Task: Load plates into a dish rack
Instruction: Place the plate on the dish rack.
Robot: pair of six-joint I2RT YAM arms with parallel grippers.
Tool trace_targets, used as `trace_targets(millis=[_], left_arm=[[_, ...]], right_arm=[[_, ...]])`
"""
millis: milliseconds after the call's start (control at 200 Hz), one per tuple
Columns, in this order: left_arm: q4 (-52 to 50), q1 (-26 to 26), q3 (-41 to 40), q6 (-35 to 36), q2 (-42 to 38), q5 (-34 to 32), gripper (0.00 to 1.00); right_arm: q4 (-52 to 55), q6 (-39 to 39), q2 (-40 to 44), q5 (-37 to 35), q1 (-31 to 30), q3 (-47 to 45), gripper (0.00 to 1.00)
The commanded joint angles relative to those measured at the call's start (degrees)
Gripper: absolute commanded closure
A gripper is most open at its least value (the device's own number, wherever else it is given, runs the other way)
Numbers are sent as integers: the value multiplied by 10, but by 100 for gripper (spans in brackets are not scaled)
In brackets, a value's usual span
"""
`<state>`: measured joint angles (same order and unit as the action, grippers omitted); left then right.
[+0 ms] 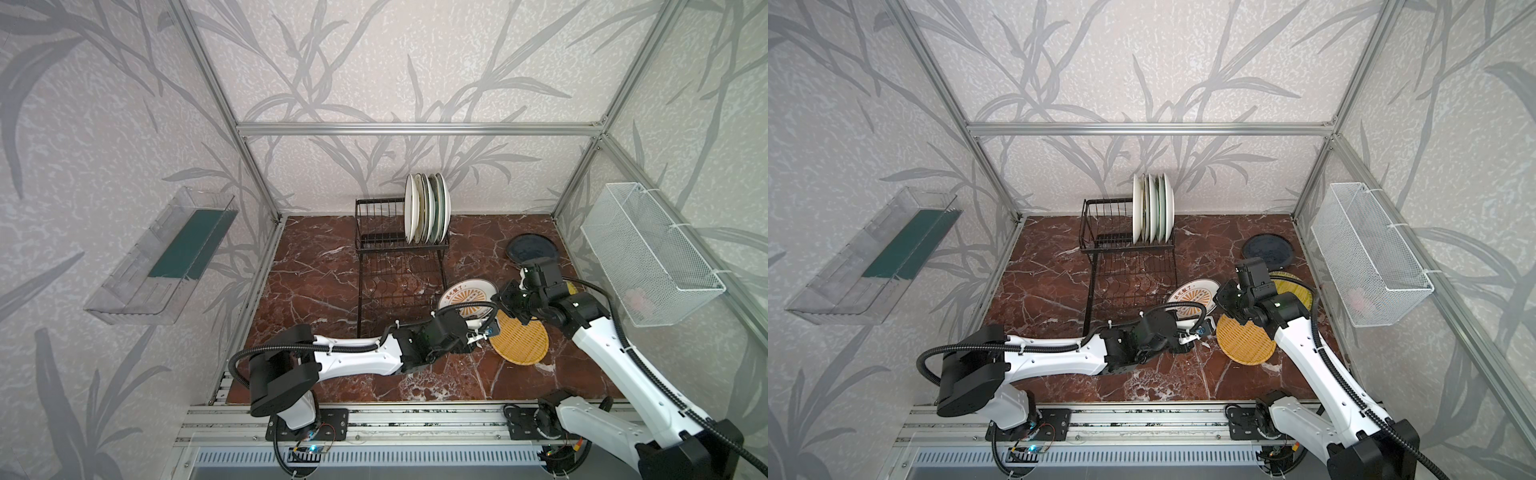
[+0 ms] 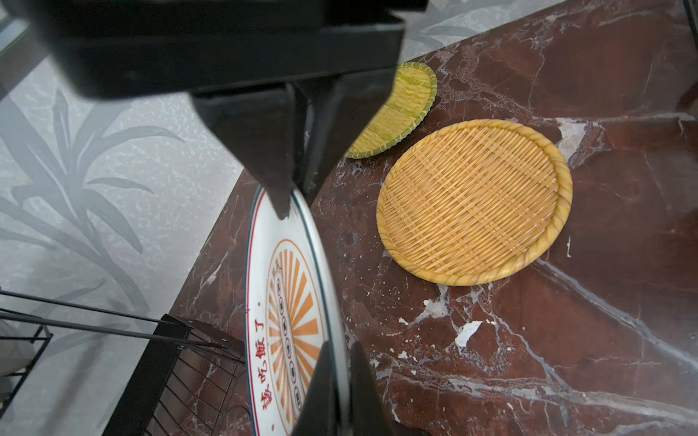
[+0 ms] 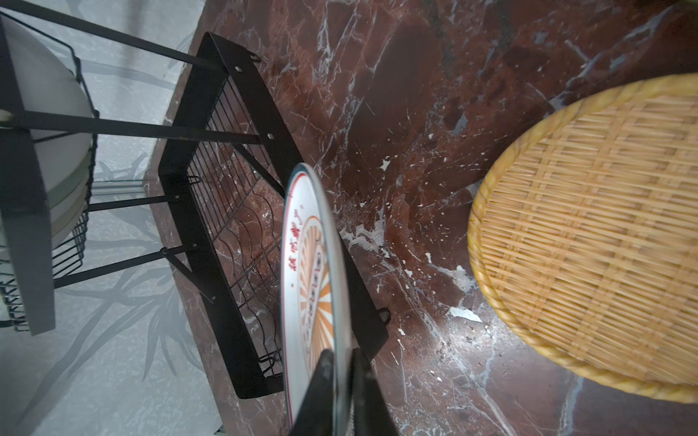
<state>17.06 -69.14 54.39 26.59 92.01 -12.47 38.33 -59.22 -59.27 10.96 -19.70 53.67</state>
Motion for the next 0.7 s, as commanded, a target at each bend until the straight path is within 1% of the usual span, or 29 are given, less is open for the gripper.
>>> trace_targets(millis=[0, 115, 145, 195, 255, 360, 450, 500, 565, 695], left_arm=[[1, -6, 5, -10, -40, 9, 100], [-29, -9, -5, -22, -78, 22, 100], [-39, -9, -8, -31, -90, 28, 100], [-50, -9, -15, -46, -113, 37, 100], [-68, -9, -26, -73, -144, 47, 100], [-118, -9, -41, -127, -212, 69, 100], [-170, -9, -45, -183, -279, 75, 100], [-207, -8, -37, -219, -314, 69, 100], [-257, -6, -18, -265, -352, 52, 100], [-328, -1, 35, -327, -409, 16, 100]], right_arm=[[-72, 31, -9, 20, -6, 23, 53], [-107, 71, -25, 13, 4, 35, 22], [-123, 82, -29, 21, 10, 35, 17], [-147, 89, -36, 41, 27, 32, 12], [-182, 99, -40, 67, 48, 23, 0], [-241, 121, -36, 101, 75, -1, 1], [-303, 144, -16, 127, 86, -33, 1], [-346, 150, -6, 154, 87, -53, 1], [-377, 168, 1, 183, 86, -67, 1], [-428, 179, 14, 210, 85, -104, 1]])
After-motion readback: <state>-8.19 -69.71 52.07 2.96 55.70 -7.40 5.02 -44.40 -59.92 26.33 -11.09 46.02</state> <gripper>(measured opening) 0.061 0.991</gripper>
